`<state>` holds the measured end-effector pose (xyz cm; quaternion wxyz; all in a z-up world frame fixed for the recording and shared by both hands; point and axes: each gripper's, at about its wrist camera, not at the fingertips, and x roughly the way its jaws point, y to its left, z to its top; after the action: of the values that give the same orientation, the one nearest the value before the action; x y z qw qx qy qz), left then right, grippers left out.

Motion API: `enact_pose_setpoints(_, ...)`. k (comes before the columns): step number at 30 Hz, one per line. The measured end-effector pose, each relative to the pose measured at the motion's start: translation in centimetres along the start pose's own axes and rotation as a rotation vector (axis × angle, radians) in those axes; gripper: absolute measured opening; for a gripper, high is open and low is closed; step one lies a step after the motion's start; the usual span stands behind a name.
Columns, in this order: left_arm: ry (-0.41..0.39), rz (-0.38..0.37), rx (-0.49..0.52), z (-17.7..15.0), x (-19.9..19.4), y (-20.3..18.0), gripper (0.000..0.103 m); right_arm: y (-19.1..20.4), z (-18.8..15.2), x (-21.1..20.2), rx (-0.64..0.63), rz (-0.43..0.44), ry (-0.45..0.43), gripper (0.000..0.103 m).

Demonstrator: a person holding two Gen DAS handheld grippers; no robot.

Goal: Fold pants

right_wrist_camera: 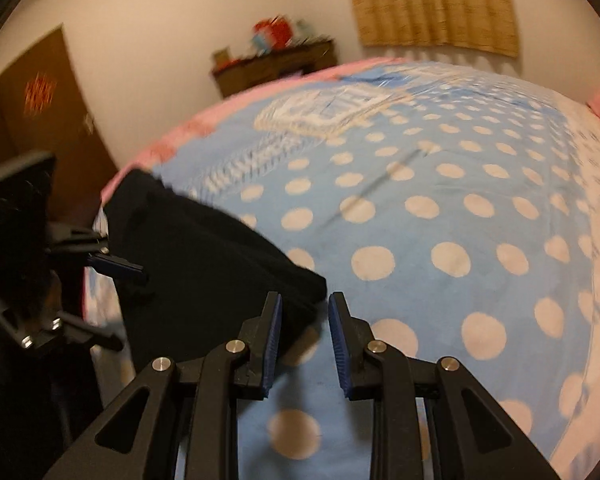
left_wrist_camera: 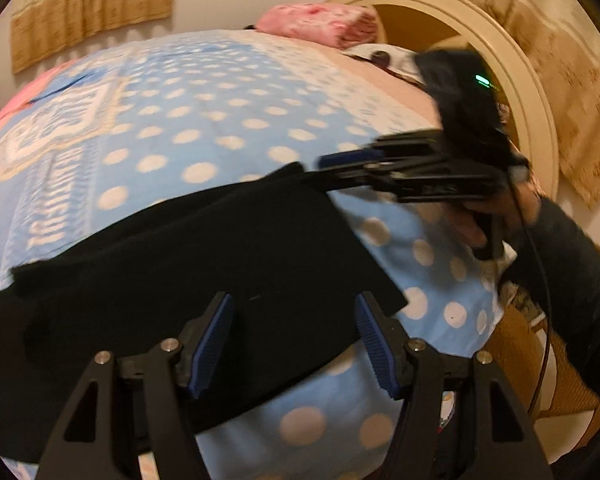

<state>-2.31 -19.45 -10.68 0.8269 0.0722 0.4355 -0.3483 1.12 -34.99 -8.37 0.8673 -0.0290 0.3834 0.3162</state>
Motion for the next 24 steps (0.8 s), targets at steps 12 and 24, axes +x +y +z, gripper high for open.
enact_pose_setpoints(12, 0.004, 0.012, 0.017, -0.2, 2.5, -0.3, 0.068, -0.1, -0.1, 0.9, -0.073, 0.078, 0.025, 0.010)
enact_pose_setpoints(24, -0.027, 0.069, 0.099, -0.7, 2.9, -1.8, 0.078, -5.3, 0.7, -0.5, 0.128, -0.075, -0.104, 0.000)
